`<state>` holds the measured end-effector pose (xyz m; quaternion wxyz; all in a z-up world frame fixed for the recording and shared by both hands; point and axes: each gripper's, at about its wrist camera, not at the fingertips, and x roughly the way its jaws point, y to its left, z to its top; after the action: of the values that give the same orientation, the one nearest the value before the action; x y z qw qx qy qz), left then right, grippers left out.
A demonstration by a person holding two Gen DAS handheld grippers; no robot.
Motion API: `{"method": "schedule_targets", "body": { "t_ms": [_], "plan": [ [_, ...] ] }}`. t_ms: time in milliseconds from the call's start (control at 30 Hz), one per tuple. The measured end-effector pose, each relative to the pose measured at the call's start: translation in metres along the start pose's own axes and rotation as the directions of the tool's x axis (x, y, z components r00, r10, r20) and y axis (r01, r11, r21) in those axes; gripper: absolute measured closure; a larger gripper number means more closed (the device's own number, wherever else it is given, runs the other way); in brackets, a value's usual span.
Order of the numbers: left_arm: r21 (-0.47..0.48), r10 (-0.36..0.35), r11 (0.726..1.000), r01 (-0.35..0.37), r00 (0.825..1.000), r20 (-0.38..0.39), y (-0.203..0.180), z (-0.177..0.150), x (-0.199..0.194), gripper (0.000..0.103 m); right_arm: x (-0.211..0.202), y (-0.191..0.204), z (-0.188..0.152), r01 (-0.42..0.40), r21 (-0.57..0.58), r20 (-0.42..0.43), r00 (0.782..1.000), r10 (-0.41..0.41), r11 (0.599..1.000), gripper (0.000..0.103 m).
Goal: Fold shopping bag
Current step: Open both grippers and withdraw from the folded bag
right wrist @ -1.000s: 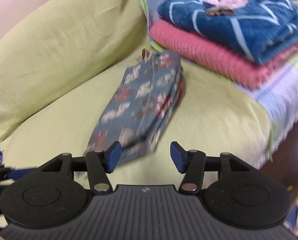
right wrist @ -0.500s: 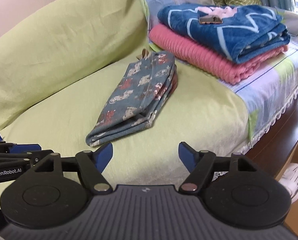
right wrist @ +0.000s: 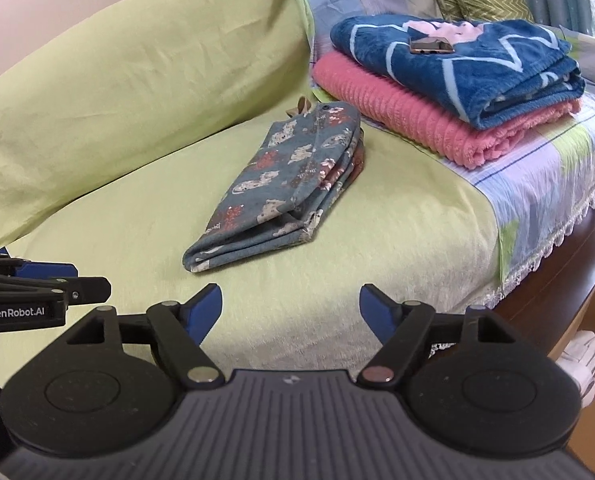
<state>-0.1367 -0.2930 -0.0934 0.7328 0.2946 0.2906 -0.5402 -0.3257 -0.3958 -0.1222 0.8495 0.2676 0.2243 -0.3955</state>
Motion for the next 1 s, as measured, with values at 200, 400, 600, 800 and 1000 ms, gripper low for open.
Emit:
{"method": "schedule_targets", "body": {
  "t_ms": [200,400,600,800,1000],
  "plan": [
    [0.022,-0.008,1.000,0.008,1.000,-0.005,-0.005,0.001,0.004,0.052,-0.002,-0.007,0.001,0.010,0.039,0.023,1.000,-0.011,0.999,0.027],
    [0.014,-0.033,0.999,0.033,0.999,-0.010,-0.004,-0.001,0.008,0.052,-0.003,-0.008,0.002,0.049,0.062,0.008,0.999,-0.049,0.997,0.021],
    [-0.026,-0.068,0.997,0.069,0.997,0.036,0.004,-0.005,0.000,0.047,-0.015,0.007,0.001,0.099,-0.019,0.040,0.994,-0.098,0.995,0.010],
    [-0.063,-0.114,0.991,0.119,0.991,0.076,0.014,-0.005,-0.010,0.047,-0.035,0.028,-0.003,0.229,-0.150,0.138,0.968,-0.209,0.962,0.001],
    [-0.075,-0.152,0.985,0.159,0.985,0.083,0.017,-0.001,-0.006,0.047,-0.048,0.035,0.001,0.289,-0.146,0.184,0.948,-0.261,0.946,0.001]
  ]
}}
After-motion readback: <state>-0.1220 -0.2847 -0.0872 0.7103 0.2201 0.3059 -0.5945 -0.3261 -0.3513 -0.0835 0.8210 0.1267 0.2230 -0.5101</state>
